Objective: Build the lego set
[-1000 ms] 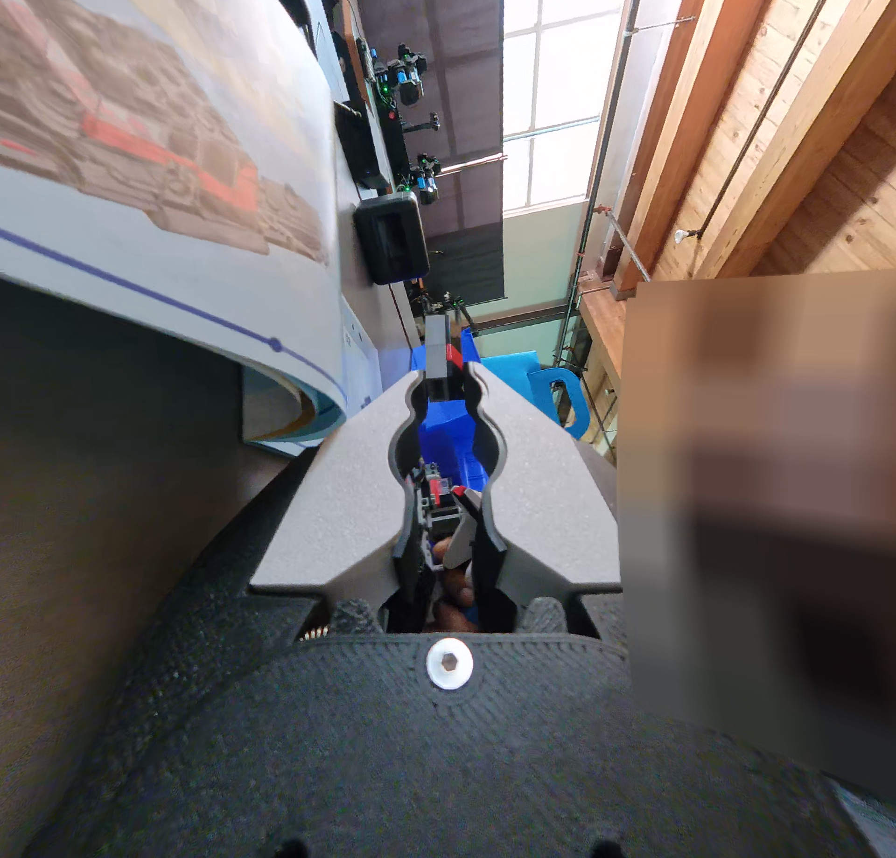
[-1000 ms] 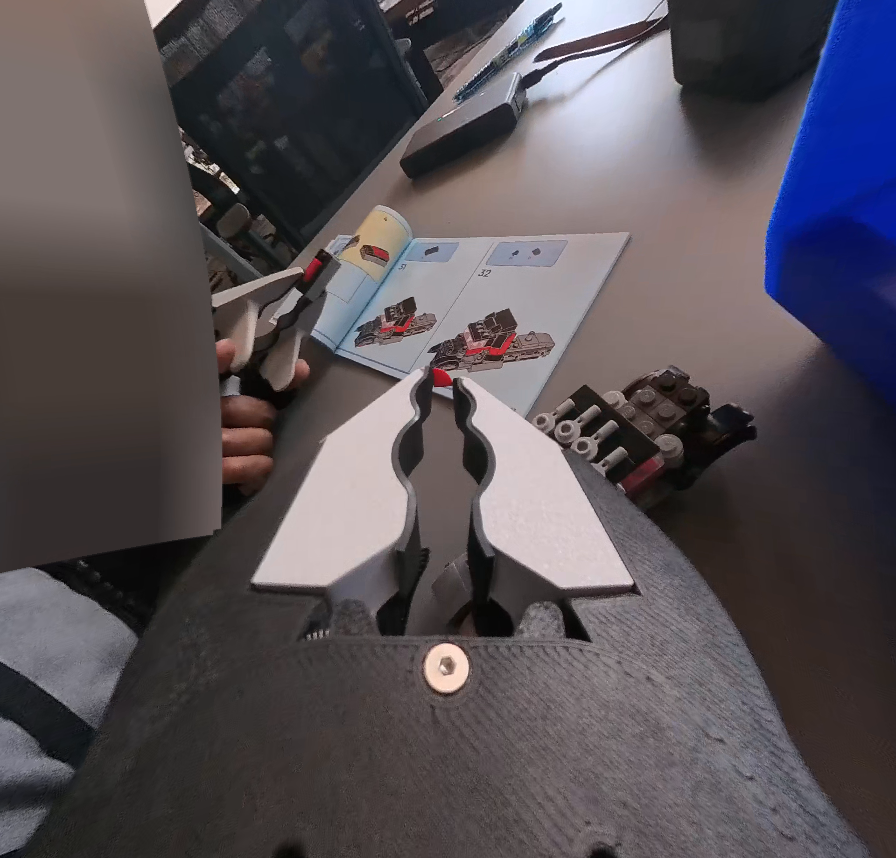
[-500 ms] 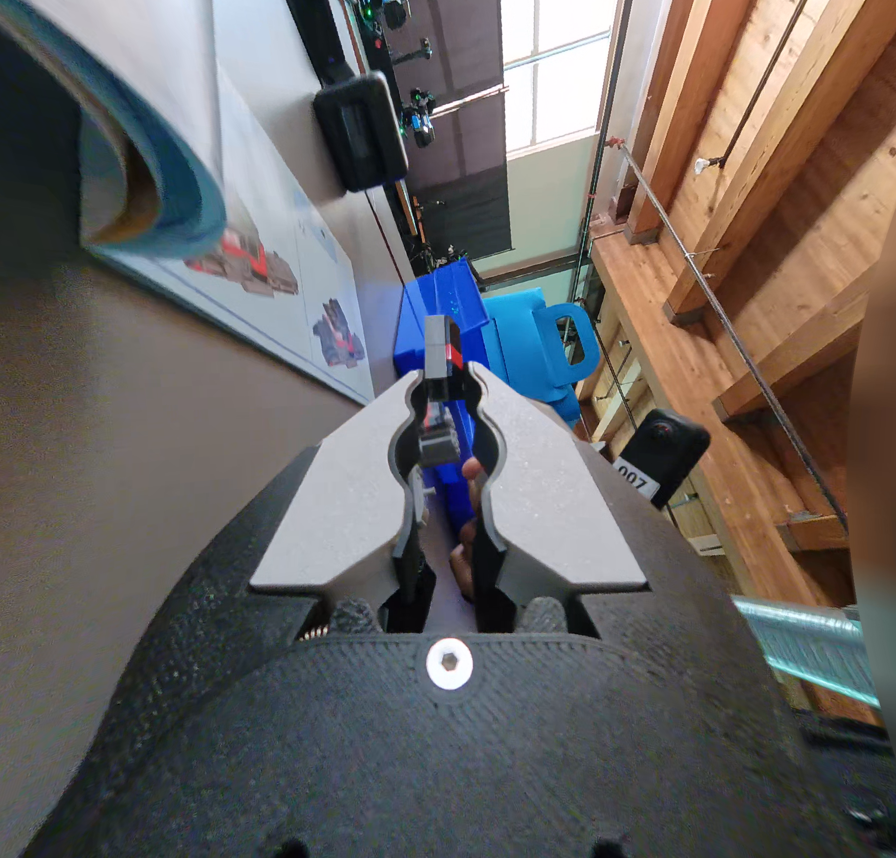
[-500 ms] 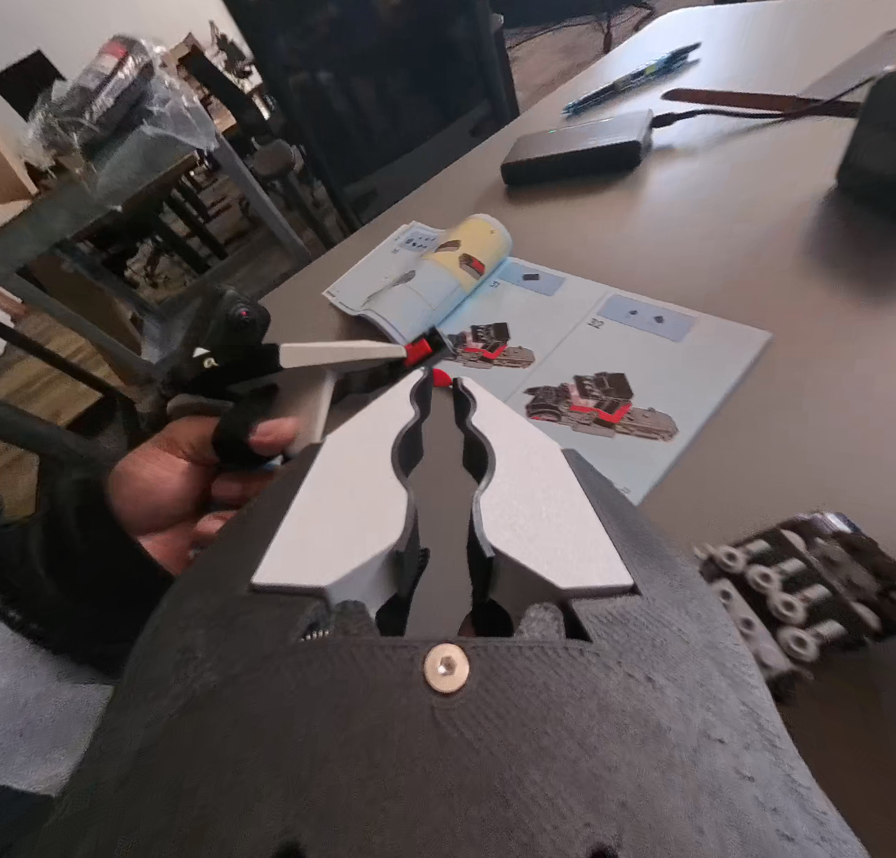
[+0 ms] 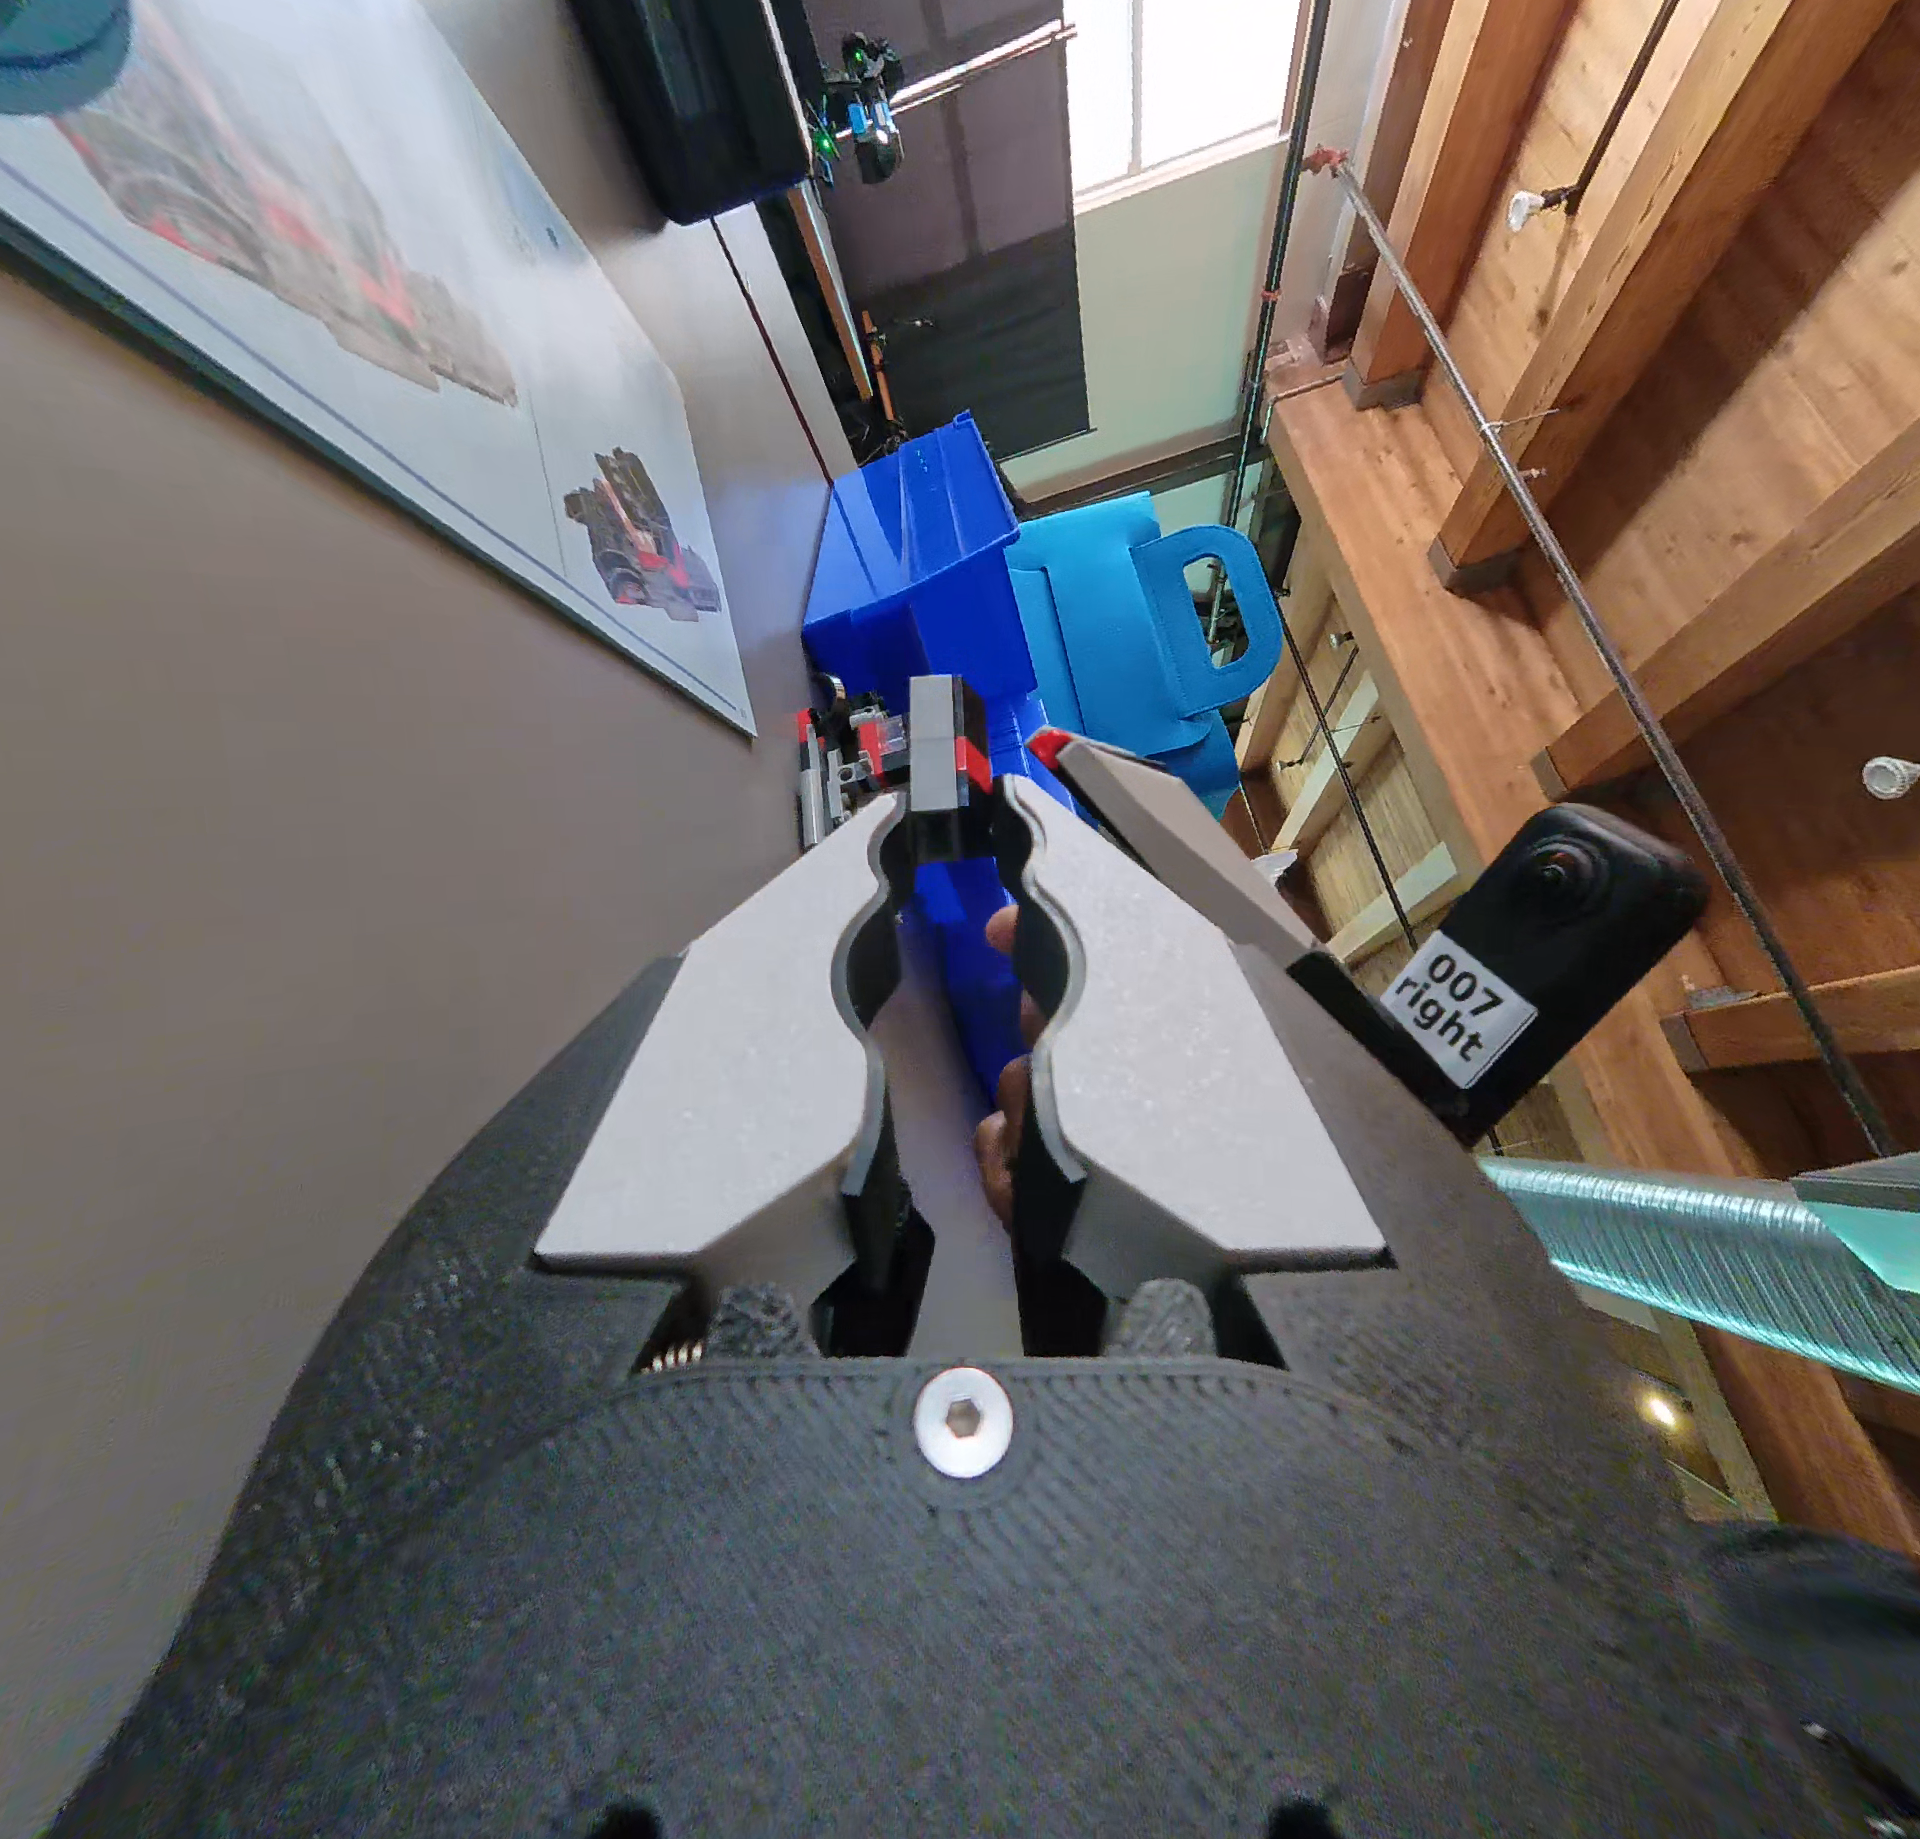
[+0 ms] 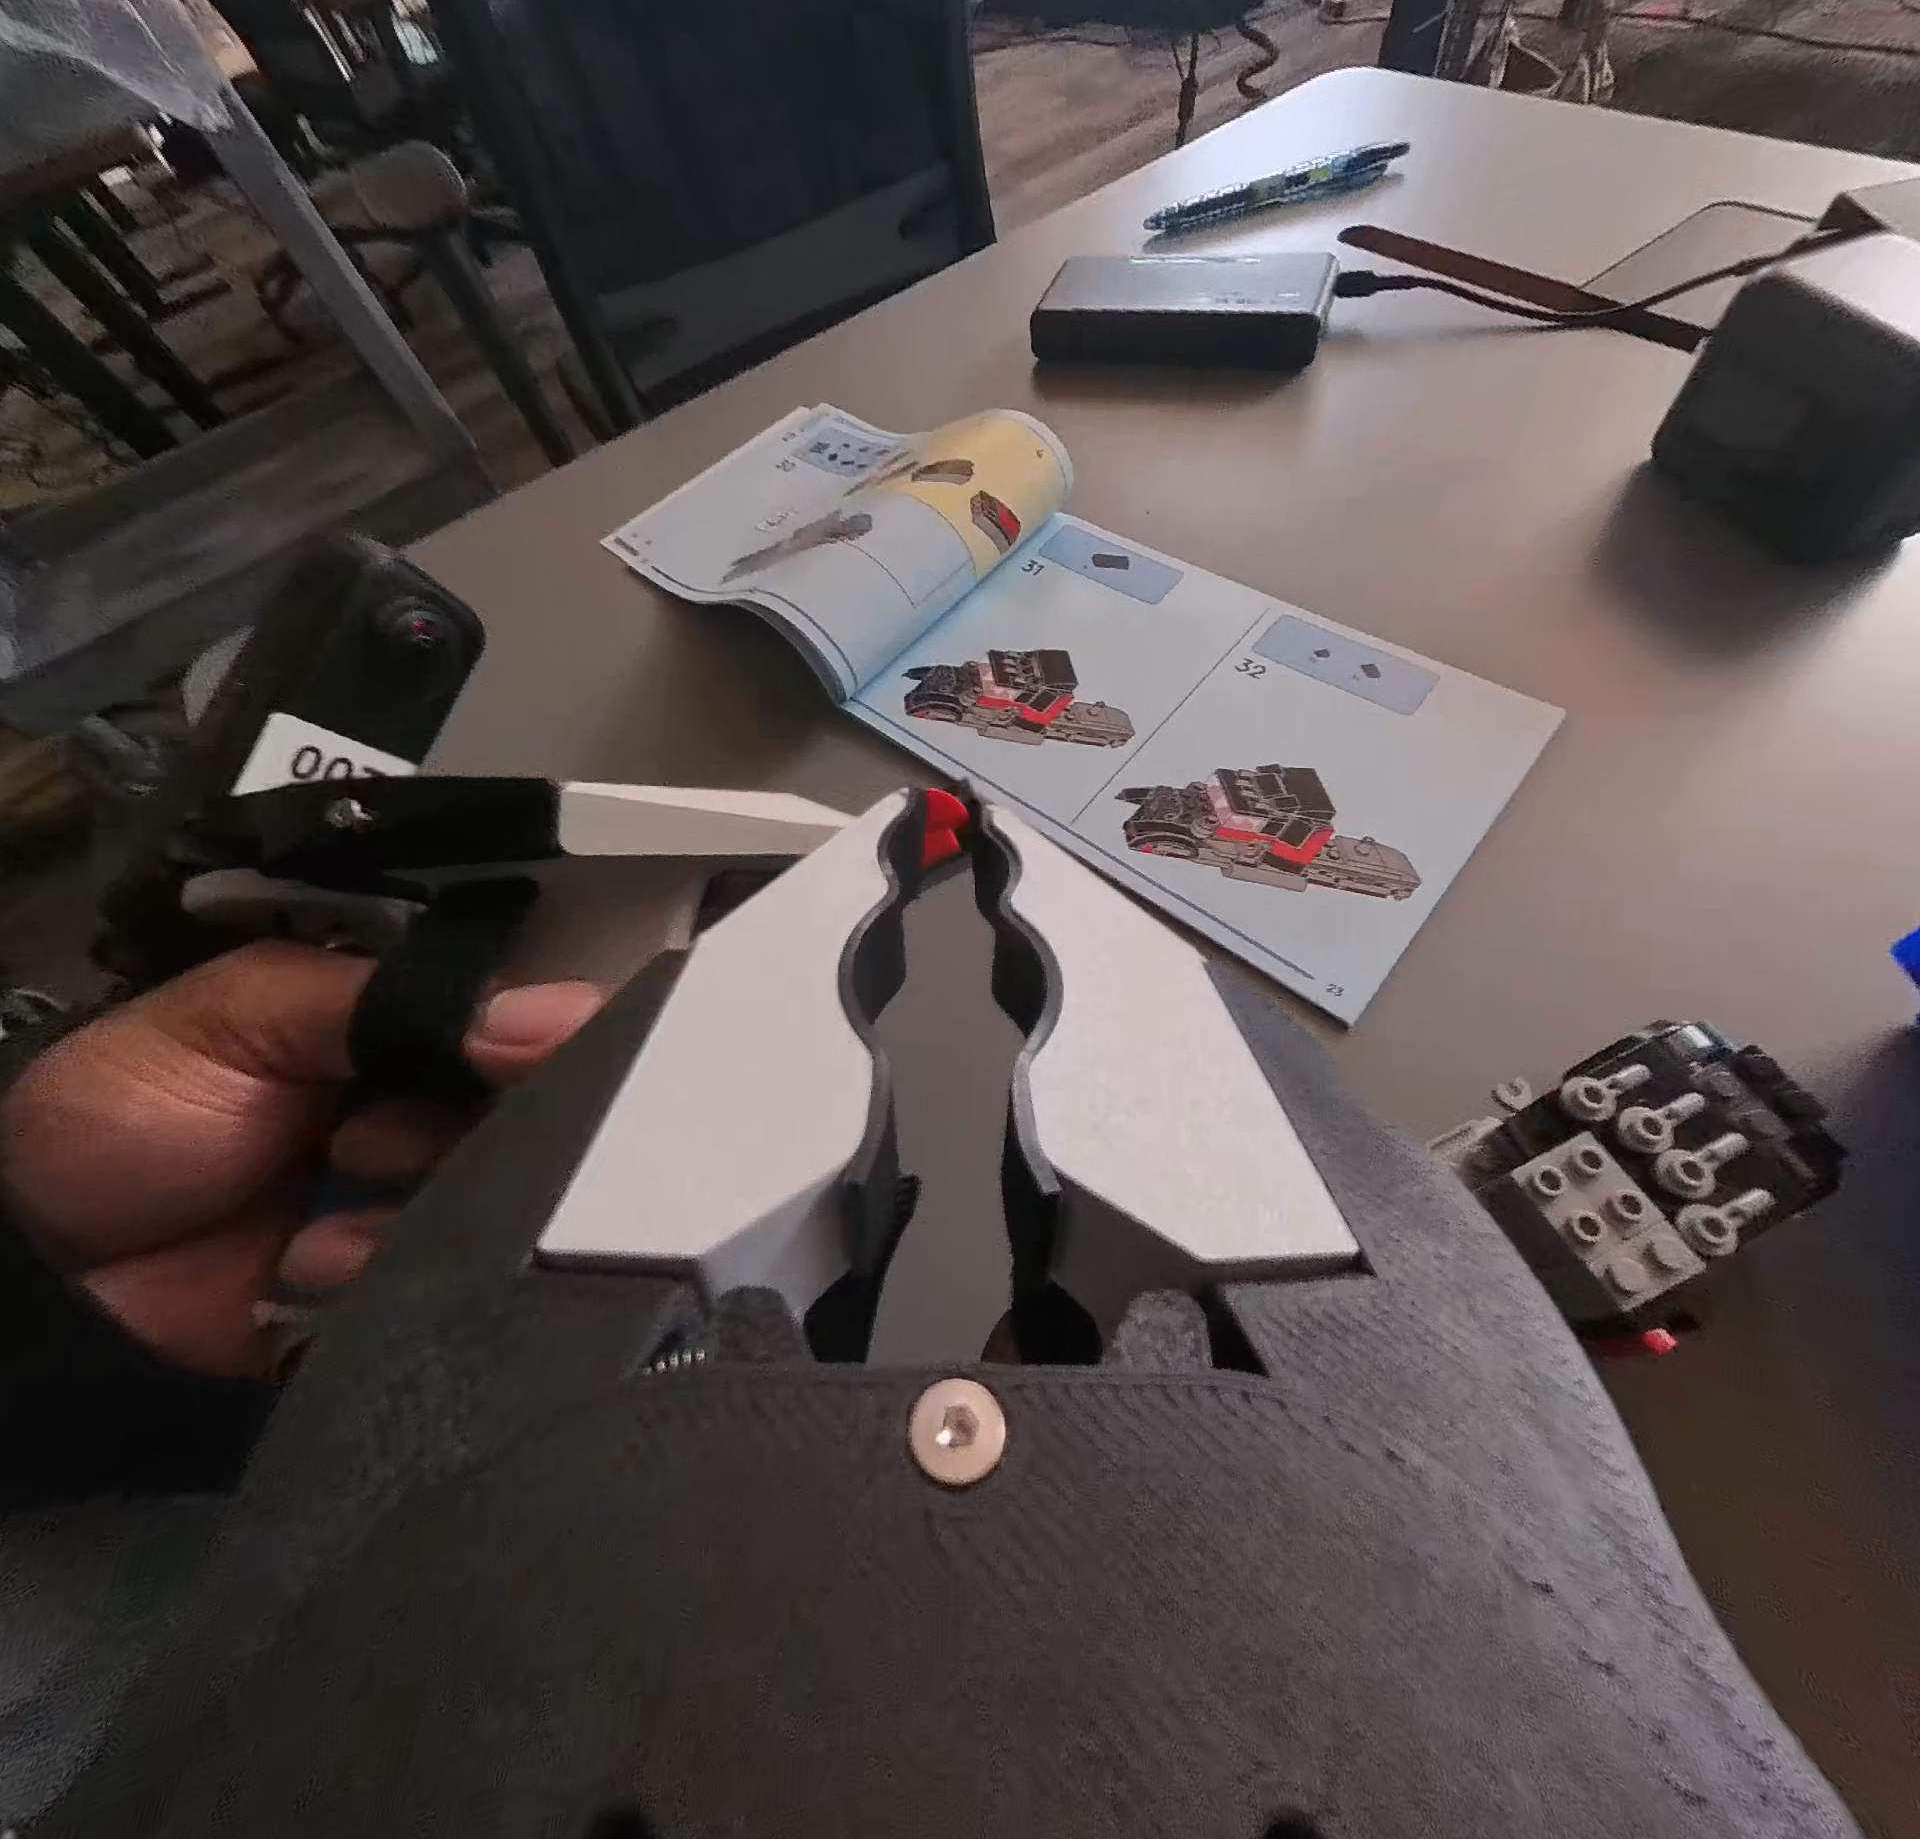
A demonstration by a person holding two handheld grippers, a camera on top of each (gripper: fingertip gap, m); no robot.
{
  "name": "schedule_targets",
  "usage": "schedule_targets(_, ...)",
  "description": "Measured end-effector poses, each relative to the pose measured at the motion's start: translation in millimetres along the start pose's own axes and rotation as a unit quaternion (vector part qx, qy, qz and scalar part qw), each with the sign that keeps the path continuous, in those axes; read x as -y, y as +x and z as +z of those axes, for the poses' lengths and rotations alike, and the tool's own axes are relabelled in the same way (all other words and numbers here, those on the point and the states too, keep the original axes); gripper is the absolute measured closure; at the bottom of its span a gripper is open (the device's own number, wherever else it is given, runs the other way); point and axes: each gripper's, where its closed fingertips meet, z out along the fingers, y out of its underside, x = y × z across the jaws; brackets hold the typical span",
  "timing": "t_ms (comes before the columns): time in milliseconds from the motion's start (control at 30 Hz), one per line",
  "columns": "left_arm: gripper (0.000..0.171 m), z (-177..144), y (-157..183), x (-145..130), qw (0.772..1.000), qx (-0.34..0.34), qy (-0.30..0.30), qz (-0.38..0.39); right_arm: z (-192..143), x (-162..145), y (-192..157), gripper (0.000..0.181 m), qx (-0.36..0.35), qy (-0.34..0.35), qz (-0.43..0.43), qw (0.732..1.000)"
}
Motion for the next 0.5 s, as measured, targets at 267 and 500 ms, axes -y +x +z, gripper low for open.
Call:
schedule_targets(267,0.157,0.8,0.2,0.0,1.000,-0.007,-0.005,-0.013,8.3,-5.8,1.6,0.172,0.002,-0.037,-0.041,0.998)
schedule_targets(500,0.157,1.0,-1.5,1.4,0.999,-0.013,-0.008,-0.033,10.9,-9.0,4.1,0.170,0.002,-0.052,-0.048,0.998)
